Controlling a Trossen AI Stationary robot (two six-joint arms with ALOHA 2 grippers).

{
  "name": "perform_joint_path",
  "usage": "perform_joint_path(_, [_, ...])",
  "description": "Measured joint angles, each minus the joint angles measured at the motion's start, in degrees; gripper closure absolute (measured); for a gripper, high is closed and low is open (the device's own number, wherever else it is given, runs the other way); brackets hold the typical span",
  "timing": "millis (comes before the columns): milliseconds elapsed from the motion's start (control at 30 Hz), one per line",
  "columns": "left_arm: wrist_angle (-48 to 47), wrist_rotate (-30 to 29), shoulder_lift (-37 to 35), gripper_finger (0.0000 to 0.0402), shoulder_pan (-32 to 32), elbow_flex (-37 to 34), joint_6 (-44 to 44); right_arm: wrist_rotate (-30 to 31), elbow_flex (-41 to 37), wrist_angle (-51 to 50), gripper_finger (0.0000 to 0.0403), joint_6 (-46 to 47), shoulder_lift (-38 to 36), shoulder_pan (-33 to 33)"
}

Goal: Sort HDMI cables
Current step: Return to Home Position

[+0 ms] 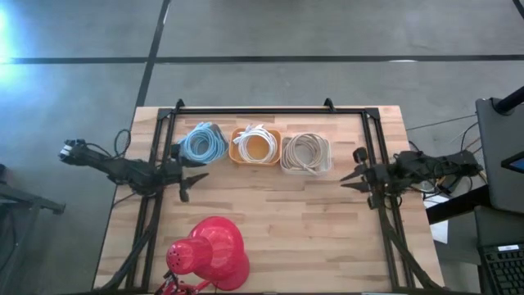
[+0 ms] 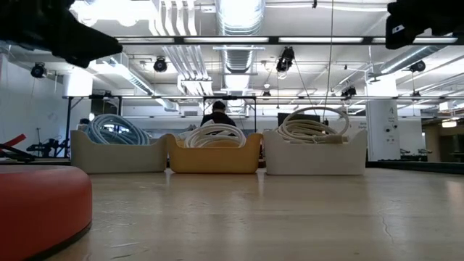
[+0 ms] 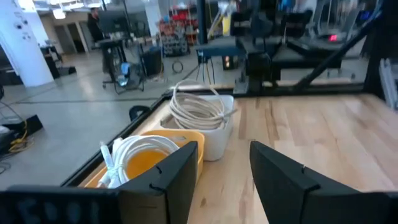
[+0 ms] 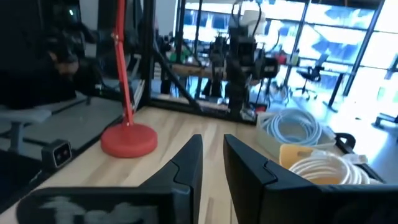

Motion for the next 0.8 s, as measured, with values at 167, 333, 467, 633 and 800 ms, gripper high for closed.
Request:
perform_joint_path(167, [0.25,0.11,-7.11,0.0225,0.01,-3.40,0.52,0.01,-2.40,-1.46,0.0344,-0.65,-6.91,0.00])
perform_joint_path(333, [0.06,1.24,-13.62,0.0225,0.03,-5.51,4.01,-0.03,-3.95,-1.00,0.0345,-0.67,-9.67,0.00])
perform_joint_path(467, [-0.41,2.60,-16.95,0.0225,0.04,-7.04,6.79,-0.01,-4.69,-1.24,0.0345,-0.63,-8.66,0.00])
perform_joint_path(633, [0.71,4.07,-16.97,0.0225,0.13,-7.75,6.46,-0.08,-5.46,-1.24,0.0345,-0.91,-9.39,-0.10])
perform_joint_path(800, [4.42,5.29,-16.96,0.0225,0.16,-10.52,6.59,-0.28,-5.76,-1.18,0.0346,-1.94,-9.64,-0.11])
